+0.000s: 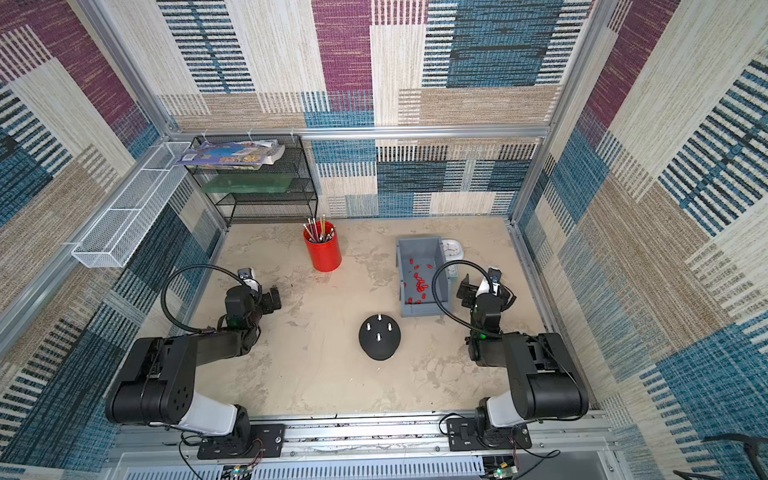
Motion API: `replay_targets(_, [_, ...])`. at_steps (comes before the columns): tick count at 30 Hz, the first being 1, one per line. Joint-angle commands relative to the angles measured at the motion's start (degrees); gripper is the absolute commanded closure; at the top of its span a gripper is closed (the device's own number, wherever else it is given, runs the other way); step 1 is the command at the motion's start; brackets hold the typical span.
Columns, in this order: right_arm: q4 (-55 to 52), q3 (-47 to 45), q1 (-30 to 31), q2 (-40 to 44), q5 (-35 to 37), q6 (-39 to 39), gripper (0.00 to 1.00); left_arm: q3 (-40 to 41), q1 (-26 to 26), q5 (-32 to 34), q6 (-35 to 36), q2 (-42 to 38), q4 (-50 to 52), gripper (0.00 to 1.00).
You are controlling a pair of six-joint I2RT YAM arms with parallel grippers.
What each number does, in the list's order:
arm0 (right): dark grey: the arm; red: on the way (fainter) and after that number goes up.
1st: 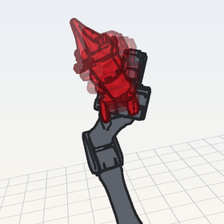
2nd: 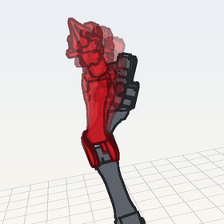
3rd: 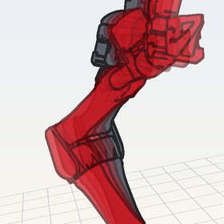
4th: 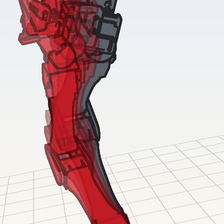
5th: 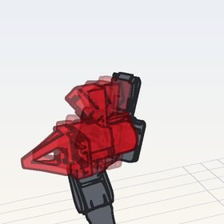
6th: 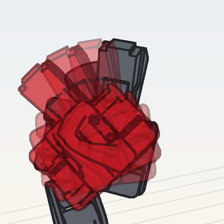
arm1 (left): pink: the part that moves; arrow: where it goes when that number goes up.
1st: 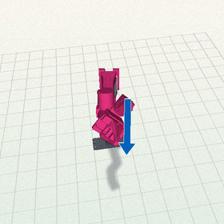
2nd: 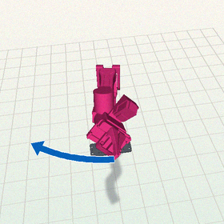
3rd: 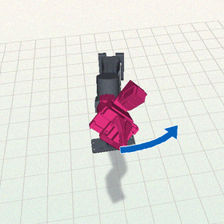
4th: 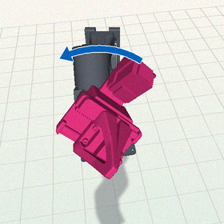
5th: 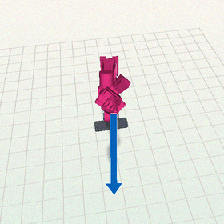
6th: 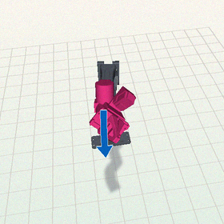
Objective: Cover the protruding screws with screw protection sleeves
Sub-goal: Pick up the screw protection sleeve from the storage box.
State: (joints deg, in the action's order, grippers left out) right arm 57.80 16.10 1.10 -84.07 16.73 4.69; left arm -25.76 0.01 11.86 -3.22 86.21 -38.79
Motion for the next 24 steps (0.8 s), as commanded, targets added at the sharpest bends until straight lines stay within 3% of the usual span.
replay_targets(1, [2.49, -0.1, 0.03, 0.14, 0.41, 0.21, 0.05, -0.3, -0.03, 0.66, -0.47, -0.06, -0.33, 0.0])
replay_targets(22, [2.57, -0.25, -0.8, 0.52, -1.5, 0.34, 0.05, -0.37, -0.1, 0.45, -0.47, 0.01, -0.22, 0.01])
replay_targets(24, [0.21, 0.16, -1.02, 1.89, -0.36, 1.5, 0.03, 0.15, -0.1, 0.78, -0.46, -0.4, -1.13, 0.09])
